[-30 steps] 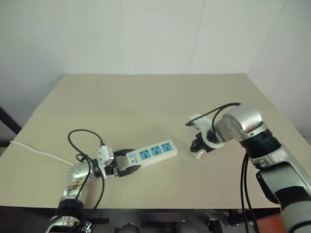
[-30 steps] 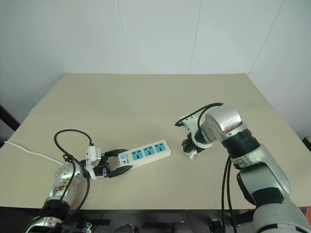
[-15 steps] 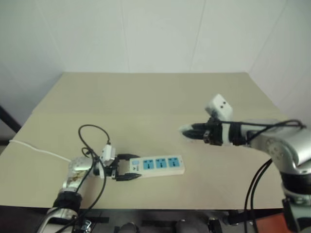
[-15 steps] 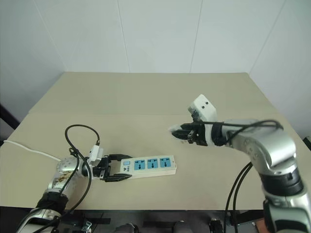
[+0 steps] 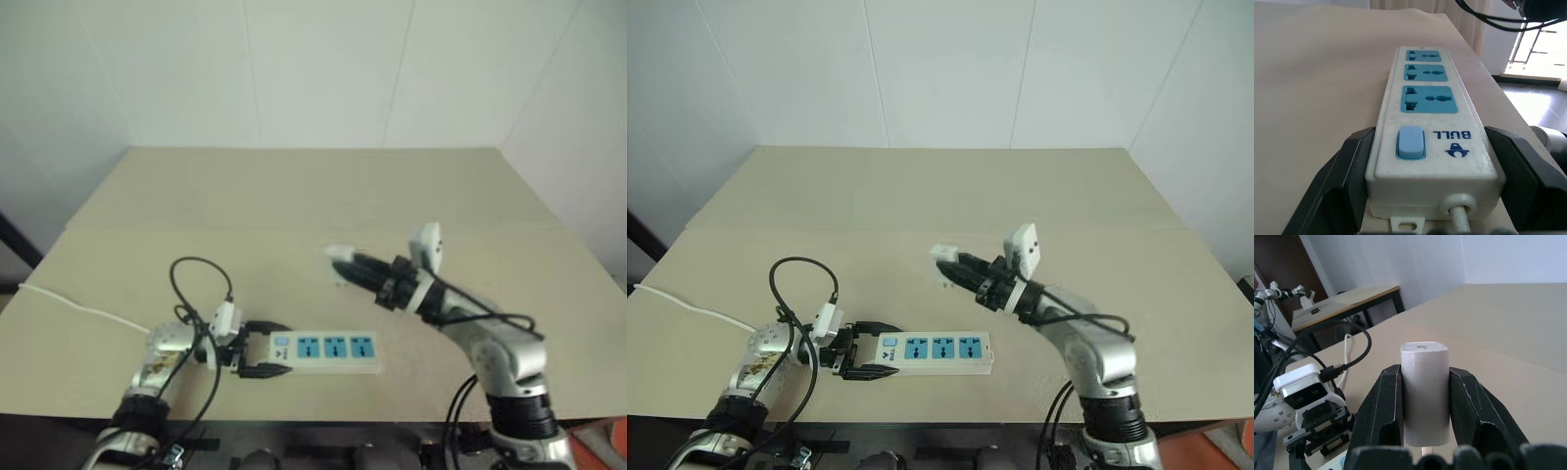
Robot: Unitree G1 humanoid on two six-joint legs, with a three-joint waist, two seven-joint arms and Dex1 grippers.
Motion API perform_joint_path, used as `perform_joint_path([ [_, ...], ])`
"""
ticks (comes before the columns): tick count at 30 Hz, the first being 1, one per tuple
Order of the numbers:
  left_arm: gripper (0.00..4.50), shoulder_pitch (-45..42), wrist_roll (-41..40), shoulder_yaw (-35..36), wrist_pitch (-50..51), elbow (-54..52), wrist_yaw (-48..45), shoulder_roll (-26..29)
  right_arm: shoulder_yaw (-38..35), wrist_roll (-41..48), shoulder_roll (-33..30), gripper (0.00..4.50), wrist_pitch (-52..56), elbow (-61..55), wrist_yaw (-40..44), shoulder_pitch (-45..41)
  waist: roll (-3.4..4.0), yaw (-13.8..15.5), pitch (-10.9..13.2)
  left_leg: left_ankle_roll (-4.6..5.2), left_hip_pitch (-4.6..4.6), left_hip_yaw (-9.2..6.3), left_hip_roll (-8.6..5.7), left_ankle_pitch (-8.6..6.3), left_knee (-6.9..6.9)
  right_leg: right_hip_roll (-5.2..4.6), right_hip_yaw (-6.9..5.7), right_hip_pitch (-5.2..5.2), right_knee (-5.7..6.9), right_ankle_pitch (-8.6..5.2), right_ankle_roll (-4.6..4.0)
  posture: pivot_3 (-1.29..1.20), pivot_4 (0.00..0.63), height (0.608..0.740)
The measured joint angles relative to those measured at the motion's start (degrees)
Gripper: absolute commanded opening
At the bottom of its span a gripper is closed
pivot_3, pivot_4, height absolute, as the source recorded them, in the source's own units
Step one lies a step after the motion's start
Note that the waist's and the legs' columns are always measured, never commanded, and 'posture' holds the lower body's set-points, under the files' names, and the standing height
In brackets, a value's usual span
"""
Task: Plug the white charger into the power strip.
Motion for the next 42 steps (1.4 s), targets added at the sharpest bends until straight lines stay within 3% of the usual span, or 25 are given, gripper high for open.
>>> perform_joint_path([
  [12,3.26,1.44,-0.02,-0.65,0.49,-1.52,2.09,0.39,5.46,-2.08,5.35,1.09,-16.31,6.34,12.08,4.06,0.0,-0.06,0.0,0.0,0.67,0.0,0.03,-0.01,-0.06,0.02,0.0,0.66,-0.07,-0.27,0.39,0.0,0.15,0.74],
  [22,3.26,1.55,-0.11,-0.76,1.61,-2.64,2.7,1.19,10.55,-3.58,7.96,1.09,-20.79,20.74,24.03,-0.91,0.0,-0.02,0.0,0.0,0.73,0.0,0.03,-0.01,-0.12,0.03,0.0,0.68,-0.06,-0.22,0.28,0.0,0.15,0.74],
  [42,3.26,1.79,-0.19,-0.77,2.41,-3.37,2.85,2.06,9.45,-7.58,8.32,1.09,-24.72,33.65,29.59,-5.27,-0.03,-0.23,-0.02,-0.01,0.85,0.0,0.08,-0.01,-0.16,0.07,0.0,0.74,-0.02,-0.23,0.27,0.0,0.15,0.74],
])
